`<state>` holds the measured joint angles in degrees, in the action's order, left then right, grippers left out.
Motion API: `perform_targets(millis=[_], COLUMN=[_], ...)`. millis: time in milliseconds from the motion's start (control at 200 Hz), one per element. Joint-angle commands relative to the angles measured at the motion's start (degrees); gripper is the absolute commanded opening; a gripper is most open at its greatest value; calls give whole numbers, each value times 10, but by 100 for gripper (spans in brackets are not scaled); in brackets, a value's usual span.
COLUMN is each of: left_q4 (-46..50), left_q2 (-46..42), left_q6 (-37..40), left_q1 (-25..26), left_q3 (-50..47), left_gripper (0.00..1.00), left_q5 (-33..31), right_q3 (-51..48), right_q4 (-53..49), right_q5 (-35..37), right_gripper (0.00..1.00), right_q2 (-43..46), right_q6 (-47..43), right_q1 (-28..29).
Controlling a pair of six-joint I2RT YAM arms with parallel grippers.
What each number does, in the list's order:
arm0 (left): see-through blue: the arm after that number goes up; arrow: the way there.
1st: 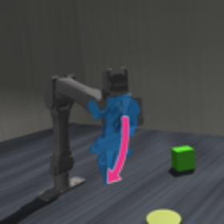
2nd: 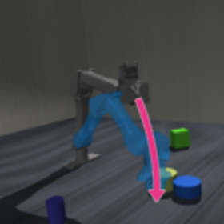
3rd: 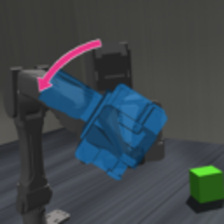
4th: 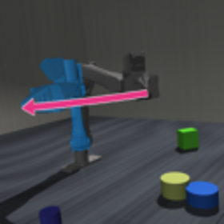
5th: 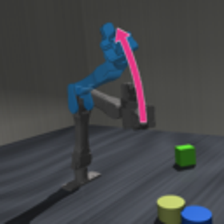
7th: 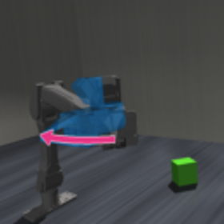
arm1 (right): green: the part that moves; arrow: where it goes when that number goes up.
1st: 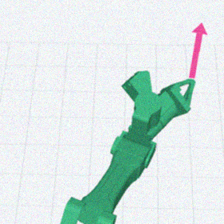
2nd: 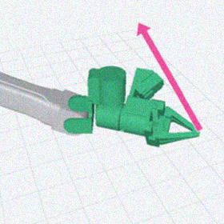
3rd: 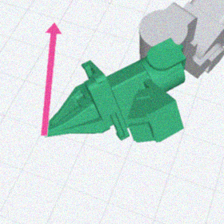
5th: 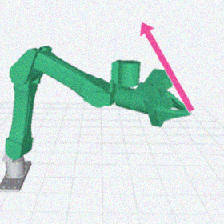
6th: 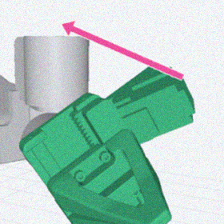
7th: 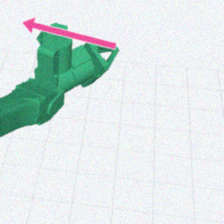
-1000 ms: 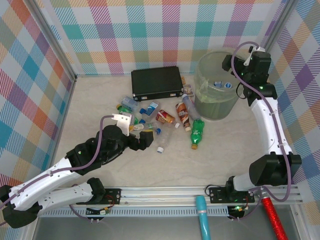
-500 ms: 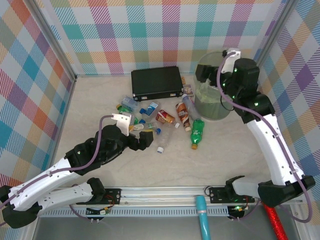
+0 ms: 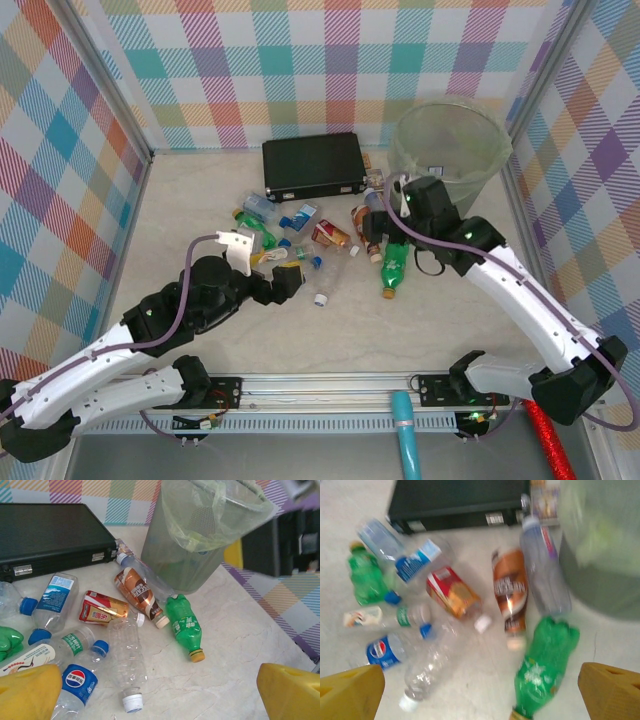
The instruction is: Put the plastic bottles in the bin
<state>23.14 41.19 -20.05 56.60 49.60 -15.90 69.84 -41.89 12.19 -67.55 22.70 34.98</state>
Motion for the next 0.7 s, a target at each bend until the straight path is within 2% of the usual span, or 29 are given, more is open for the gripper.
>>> perform_targets(millis=[0, 190, 475, 695], left_q4=[-18, -13, -13, -1], left_q2=[-10, -16, -26, -41], left_q6=[4, 0, -5, -9], left_q1=[4, 4, 4, 4], left_q3=[-11, -17, -28, -33], left_gripper=[100, 100, 100, 100], left_q5=[3, 2, -1, -8], right_q3=[-60, -140, -146, -148], right_q4=[-2, 19, 33, 69], right_q5=[-10, -12, 18, 10], right_gripper=[99, 99, 100, 90], right_q2=[26, 28, -55, -110], right_q6=[95, 131, 133, 166], right_q1=[11, 11, 2, -37])
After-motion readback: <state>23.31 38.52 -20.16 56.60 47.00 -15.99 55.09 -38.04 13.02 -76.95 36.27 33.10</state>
